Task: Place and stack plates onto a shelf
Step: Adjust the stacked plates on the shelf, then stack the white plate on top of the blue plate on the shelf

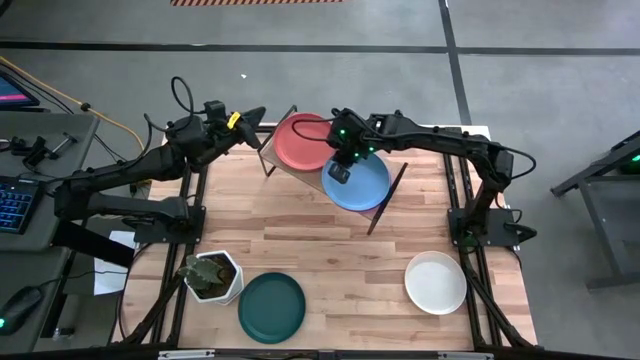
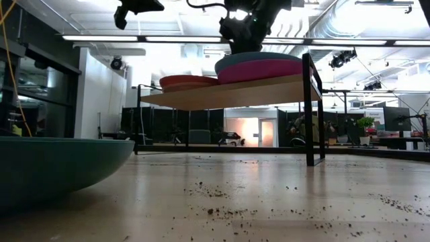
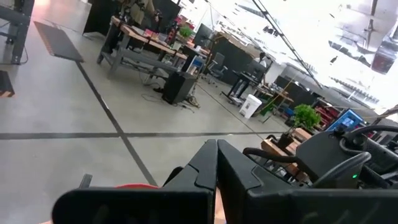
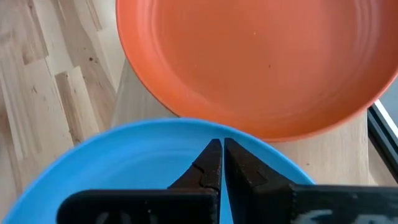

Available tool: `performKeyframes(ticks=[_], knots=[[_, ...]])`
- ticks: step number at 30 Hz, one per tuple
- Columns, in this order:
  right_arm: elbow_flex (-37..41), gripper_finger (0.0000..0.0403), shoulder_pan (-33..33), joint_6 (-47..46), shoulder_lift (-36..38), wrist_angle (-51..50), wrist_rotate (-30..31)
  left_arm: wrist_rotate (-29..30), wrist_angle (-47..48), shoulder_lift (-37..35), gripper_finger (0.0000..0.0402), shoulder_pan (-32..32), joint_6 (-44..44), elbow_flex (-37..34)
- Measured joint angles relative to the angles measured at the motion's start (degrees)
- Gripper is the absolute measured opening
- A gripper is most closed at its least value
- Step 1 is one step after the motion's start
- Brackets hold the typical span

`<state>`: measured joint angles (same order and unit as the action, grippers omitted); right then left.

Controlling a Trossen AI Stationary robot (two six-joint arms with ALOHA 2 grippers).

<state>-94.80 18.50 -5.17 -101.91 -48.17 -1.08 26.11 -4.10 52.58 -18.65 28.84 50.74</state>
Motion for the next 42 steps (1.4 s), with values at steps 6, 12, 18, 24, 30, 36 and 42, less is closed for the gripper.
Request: performKeyframes(ticks=[6,12,18,24,30,36,42], knots=[[0.07,0.0,0.0,-0.39,1.2,2.58,0.01,0.13,-0.03,0.0,0.0,-0.09,-0.16,0.0],[0.0,0.0,0.0,-1.51,1.16,7.14,0.01,0.17,-0.04,0.01,0.0,-0.09,-0.16,0.0],[0.04,0.0,-0.32,-2.84,-0.92,7.27,0.03,0.17,-0.07,0.0,0.0,-0.07,0.02,0.0],[0.04,0.0,-0.61,-2.42,-1.56,5.67,1.29,0.17,-0.07,0.0,0.0,-0.07,0.03,0.0],[0.04,0.0,-0.59,-1.76,-1.55,4.6,1.51,0.17,-0.07,0.0,0.0,-0.07,0.05,0.0],[0.04,0.0,-0.11,0.79,4.07,1.46,1.25,-1.11,0.24,-0.73,0.0,-0.07,-0.34,0.0],[0.04,0.0,-2.59,3.7,13.89,-11.48,1.19,-9.62,3.46,-2.01,0.0,-0.02,-0.61,-0.1]])
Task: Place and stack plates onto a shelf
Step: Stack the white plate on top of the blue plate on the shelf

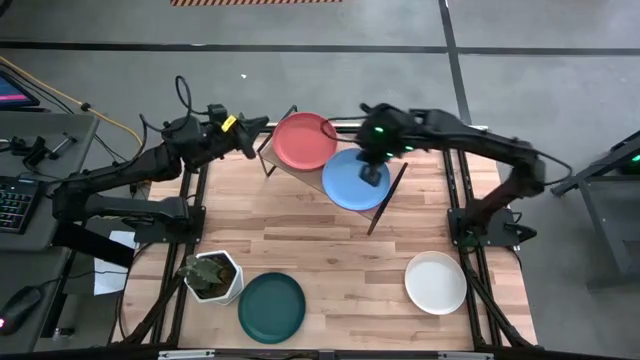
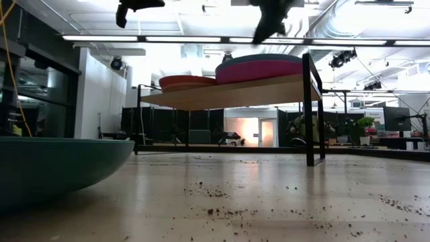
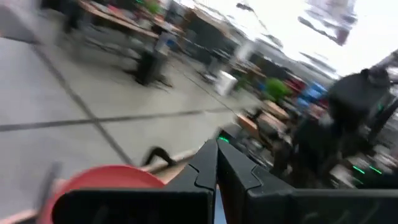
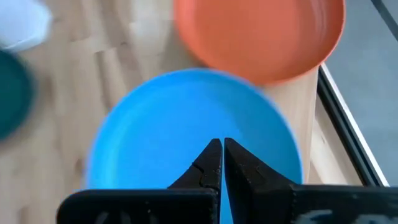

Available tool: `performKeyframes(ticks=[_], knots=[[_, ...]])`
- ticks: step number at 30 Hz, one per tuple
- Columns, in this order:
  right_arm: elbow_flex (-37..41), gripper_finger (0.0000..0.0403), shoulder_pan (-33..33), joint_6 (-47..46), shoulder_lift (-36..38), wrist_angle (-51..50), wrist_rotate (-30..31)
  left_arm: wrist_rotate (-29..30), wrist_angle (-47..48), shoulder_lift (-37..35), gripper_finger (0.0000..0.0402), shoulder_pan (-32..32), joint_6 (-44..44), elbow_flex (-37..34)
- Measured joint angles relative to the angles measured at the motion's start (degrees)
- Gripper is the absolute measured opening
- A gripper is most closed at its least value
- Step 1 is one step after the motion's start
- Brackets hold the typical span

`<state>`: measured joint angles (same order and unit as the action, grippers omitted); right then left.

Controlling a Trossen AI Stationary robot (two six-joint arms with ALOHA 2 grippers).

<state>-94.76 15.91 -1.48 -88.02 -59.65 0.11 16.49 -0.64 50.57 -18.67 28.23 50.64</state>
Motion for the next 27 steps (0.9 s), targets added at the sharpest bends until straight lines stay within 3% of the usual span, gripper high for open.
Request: performKeyframes(ticks=[4,10,14,20,24,27], knots=[[5.23,0.0,-3.39,-2.48,9.3,-0.57,0.8,-4.63,-0.18,-0.15,0.0,1.33,0.0,-0.87],[25.36,0.0,-10.23,-19.55,28.89,7.56,-0.45,-3.16,-0.09,-0.11,0.0,4.59,0.13,-2.08],[30.69,0.0,-18.94,-29.44,37.64,10.53,-1.65,-1.79,-0.1,-0.13,0.0,5.55,0.02,-2.08],[30.23,0.0,-32.19,-32.87,36.86,-2.62,0.78,-1.31,-0.1,-0.13,0.0,5.61,0.02,-2.08],[31.87,0.0,-36.16,-30.77,33.96,-11.82,-0.17,-1.11,-0.1,-0.13,0.0,5.61,-0.37,-2.08],[36.15,0.0009,-36.82,-31.48,32.8,-13.31,-1.71,-1.09,-0.1,-0.13,0.0,5.61,-0.79,-2.08]])
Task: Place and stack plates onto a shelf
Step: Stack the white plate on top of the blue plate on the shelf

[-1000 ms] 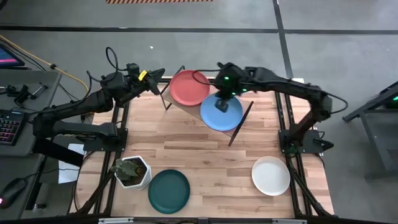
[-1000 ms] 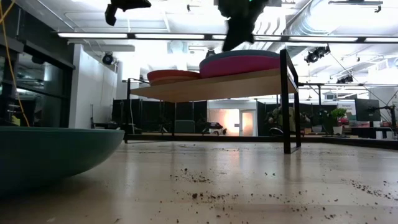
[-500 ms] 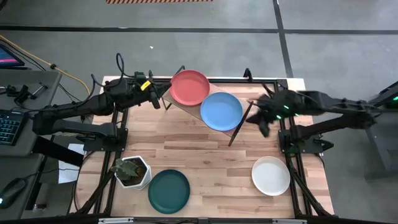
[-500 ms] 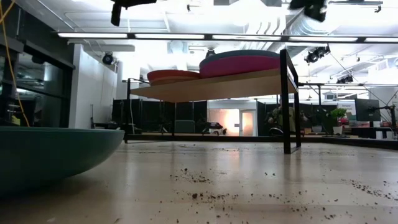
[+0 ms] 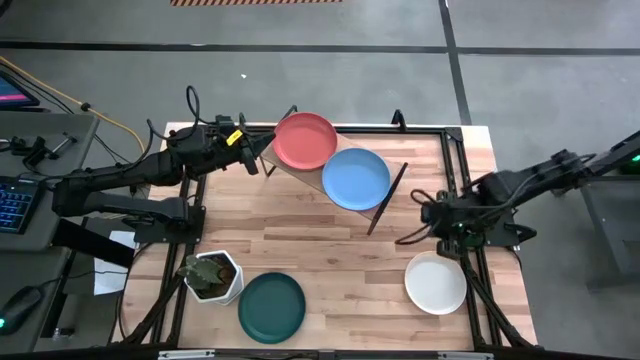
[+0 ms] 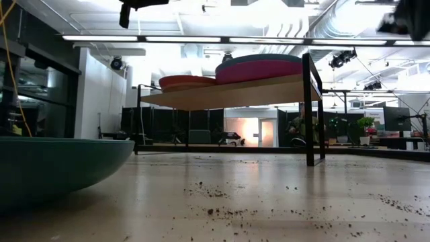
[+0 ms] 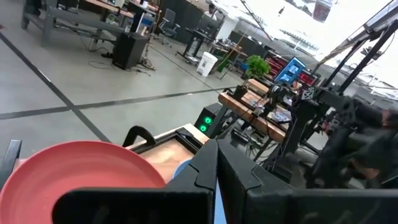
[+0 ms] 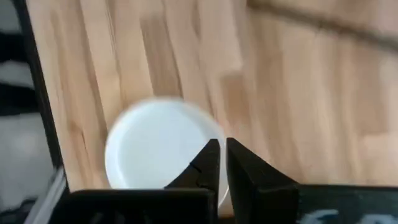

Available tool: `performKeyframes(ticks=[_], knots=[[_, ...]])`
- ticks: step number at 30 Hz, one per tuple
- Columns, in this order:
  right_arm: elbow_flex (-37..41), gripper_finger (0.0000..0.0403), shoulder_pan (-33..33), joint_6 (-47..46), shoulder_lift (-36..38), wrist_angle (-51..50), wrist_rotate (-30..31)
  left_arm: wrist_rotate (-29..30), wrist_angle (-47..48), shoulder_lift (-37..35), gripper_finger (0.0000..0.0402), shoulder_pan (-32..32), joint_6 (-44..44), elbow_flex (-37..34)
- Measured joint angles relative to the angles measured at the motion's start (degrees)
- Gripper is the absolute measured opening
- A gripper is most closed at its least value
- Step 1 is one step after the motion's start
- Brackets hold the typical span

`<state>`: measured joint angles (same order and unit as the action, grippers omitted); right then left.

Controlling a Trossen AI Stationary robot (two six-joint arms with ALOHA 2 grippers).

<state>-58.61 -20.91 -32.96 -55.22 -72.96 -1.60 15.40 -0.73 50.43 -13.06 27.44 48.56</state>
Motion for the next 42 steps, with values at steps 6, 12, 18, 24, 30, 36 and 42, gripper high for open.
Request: performKeyframes(ticks=[6,12,18,24,30,36,42], knots=[[14.15,0.0075,-0.31,-1.39,1.37,9.21,-11.18,0.07,0.0,0.0,0.0,-0.04,0.37,0.0],[25.06,0.0167,-1.48,-3.09,1.53,19.5,-12.02,0.07,0.02,0.0,0.0,-0.03,0.37,0.0],[31.17,0.0199,-3.23,-6.21,0.78,21.95,-8.96,0.43,0.04,0.0,0.0,-0.04,0.39,0.0],[33.52,0.0189,-4.43,-10.42,0.67,24.86,-4.56,0.76,0.04,0.0,0.0,-0.04,0.37,0.0],[33.62,0.0167,-6.56,-10.13,-1.62,25.18,-4.4,0.76,0.03,0.02,0.0,-0.04,0.38,0.0],[33.62,0.0147,-8.7,-10.2,-6.81,27.03,-4.22,0.74,0.04,0.02,0.0,-0.03,0.38,0.0],[33.35,0.0076,-9.51,-13.3,-10.76,28.97,-4.27,1.22,0.02,0.02,0.0,-0.04,0.39,0.0]])
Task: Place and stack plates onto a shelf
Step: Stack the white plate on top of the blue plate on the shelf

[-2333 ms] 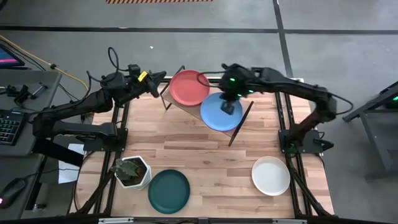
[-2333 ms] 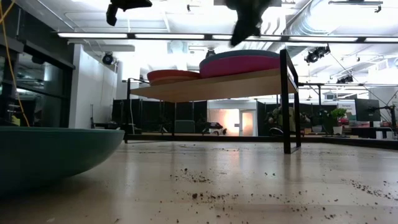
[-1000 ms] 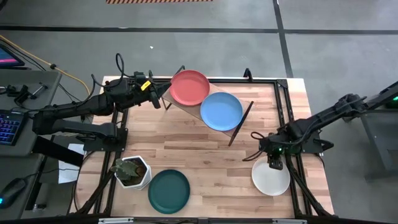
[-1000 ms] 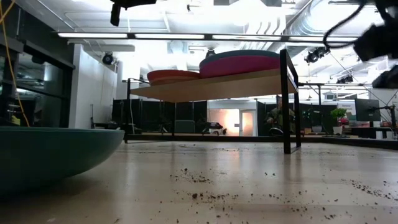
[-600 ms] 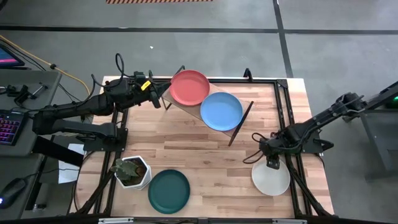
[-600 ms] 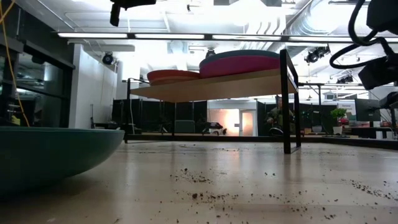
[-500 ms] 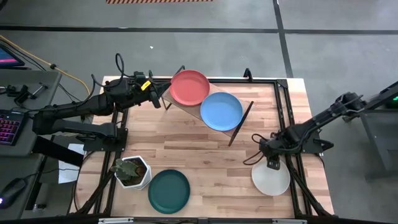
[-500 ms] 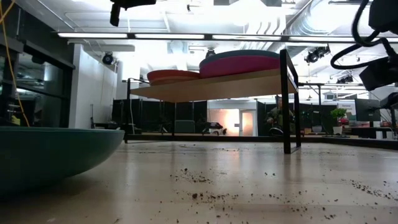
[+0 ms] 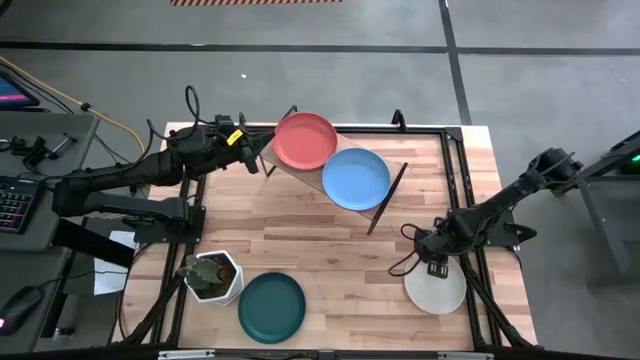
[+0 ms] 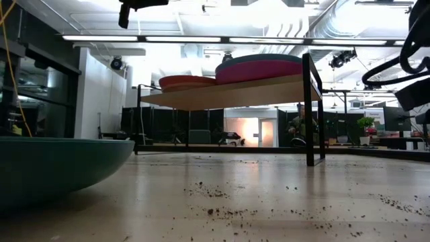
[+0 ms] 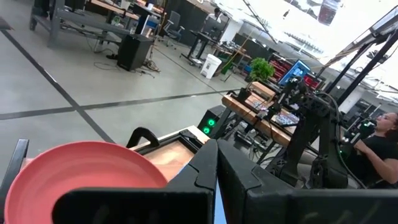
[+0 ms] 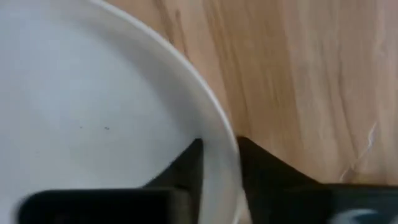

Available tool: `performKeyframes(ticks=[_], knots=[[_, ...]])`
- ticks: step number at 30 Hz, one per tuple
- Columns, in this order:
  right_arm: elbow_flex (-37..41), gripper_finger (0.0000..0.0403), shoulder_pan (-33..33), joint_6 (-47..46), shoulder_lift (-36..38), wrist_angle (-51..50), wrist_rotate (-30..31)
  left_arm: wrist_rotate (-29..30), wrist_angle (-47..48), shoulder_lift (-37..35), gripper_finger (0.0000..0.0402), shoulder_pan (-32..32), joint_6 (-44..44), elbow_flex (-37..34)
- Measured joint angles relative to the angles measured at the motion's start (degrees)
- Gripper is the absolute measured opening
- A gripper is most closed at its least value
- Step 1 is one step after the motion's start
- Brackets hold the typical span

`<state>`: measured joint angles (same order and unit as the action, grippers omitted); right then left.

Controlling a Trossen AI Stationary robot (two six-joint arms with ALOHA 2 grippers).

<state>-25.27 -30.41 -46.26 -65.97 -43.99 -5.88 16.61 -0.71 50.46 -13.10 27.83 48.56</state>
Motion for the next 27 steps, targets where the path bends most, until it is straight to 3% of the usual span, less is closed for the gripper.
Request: performKeyframes(ticks=[3,10,19,23,27], knots=[[-0.08,0.0014,0.02,-2.85,0.35,0.11,-0.57,0.24,0.0,0.0,0.0,0.0,-0.07,0.0],[-4.75,0.0002,1.37,-3.36,4.48,0.59,-4.23,2.13,-0.16,0.0,0.0,0.01,-1.34,0.0],[-18.07,0.0,5.06,1.4,6.86,6.07,-11.1,3.16,-0.5,0.0,0.0,0.0,-1.56,0.02],[-27.04,0.0,9.78,4.57,4.48,7.67,-7.21,3.16,-0.84,0.0,0.0,0.0,-1.24,0.02],[-37.13,0.0,16.71,8.7,0.83,6.44,3.11,3.16,-1.56,0.0,0.0,0.0,-0.96,0.02]])
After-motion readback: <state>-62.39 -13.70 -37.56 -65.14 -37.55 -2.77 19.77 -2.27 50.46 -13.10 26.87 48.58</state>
